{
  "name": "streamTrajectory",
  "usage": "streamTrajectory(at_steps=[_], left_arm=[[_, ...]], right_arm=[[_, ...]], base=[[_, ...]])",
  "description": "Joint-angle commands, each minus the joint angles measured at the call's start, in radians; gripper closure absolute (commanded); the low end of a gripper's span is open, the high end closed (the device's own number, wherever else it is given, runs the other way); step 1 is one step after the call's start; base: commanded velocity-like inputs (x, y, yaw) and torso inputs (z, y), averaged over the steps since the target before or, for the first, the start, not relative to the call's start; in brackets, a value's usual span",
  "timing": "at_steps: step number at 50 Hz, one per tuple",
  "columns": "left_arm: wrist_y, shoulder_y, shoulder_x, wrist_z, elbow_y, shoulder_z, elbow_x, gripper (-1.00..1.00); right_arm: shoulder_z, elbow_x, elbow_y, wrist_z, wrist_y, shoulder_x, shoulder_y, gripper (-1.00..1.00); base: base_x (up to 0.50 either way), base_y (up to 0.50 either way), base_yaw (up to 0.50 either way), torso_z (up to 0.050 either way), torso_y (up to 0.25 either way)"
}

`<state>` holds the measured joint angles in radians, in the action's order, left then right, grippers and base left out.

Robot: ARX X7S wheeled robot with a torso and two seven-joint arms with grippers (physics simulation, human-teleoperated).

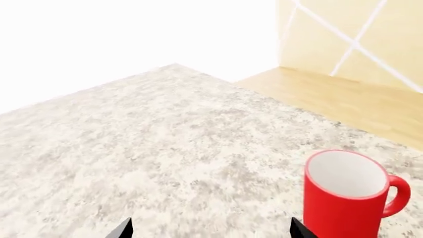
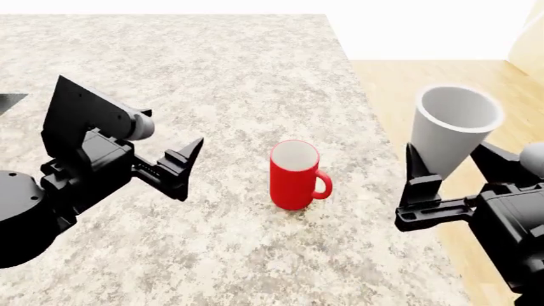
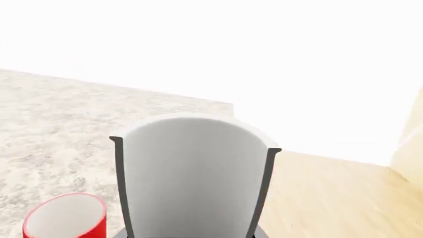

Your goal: Pick the cup and mug and place them in the sink. Then turn on the water.

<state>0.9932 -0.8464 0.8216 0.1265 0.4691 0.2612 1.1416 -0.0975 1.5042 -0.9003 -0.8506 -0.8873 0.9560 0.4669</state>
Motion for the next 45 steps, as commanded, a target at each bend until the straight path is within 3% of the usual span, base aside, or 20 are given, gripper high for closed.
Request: streamTrajectory(at_steps=[1,17,45], left_arm=[[-0.008,-0.077,-0.042,-0.147,-0.118,0.109,-0.1,-1.0],[-0.057,-0.089,-0.092,-0.274,-0.198,0.21,-0.174,-1.0],[-0.096,-0.036,-0.131,-0.315,-0.156,0.28,-0.195,-1.0]], right_arm=[[0.002,0.019,0.036,-0.059,-0.016,0.015,0.024,1.0],[0.026,0.004,0.062,-0.073,-0.029,0.013,0.024,1.0],[0.034,-0.025,0.075,-0.067,-0.025,0.008,0.0,1.0]], base=[[0.0,0.0,0.0,0.0,0.0],[0.0,0.0,0.0,0.0,0.001],[0.0,0.0,0.0,0.0,0.0]])
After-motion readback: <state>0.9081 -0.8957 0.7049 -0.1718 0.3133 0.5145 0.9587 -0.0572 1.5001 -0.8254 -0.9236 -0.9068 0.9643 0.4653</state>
